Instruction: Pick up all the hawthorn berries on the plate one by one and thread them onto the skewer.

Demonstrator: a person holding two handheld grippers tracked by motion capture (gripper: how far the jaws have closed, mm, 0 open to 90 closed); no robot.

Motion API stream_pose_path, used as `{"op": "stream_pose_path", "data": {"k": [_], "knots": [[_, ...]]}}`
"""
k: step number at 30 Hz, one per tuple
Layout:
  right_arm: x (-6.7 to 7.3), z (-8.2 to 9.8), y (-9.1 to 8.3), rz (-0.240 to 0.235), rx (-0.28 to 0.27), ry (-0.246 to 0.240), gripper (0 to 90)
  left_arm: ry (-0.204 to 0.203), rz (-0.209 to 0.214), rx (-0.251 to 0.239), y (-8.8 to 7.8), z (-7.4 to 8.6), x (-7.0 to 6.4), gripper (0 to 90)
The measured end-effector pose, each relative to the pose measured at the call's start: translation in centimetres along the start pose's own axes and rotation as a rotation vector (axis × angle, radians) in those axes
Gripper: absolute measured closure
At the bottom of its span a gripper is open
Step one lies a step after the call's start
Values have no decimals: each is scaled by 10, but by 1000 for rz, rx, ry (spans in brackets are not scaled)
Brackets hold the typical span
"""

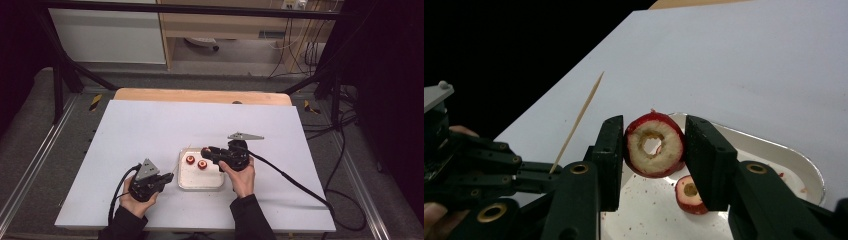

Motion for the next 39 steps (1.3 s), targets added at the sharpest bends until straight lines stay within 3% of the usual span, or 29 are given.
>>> {"op": "stream_pose_path", "data": {"k": [16,23,39], "knots": [[-2,-13,-7,5,-196,75,611,-75,5,-36,4,-1,-15,881],[-3,-19,-6,-2,-291,102,612,-96,20,-58,11,-9,-26,880],[-2,-25,-6,-16,-402,130,612,-132,30,-76,26,-20,-39,881]]}}
Point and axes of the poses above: each handheld gripper's, and its own axes: y roughly forward along the jaws, z roughly out of its underside, x roughly to its left, the point moved 3 cm from there along y, roughly forward along the jaws, and after that the axes turned 10 degrees about -x, right-handed, at the moved point
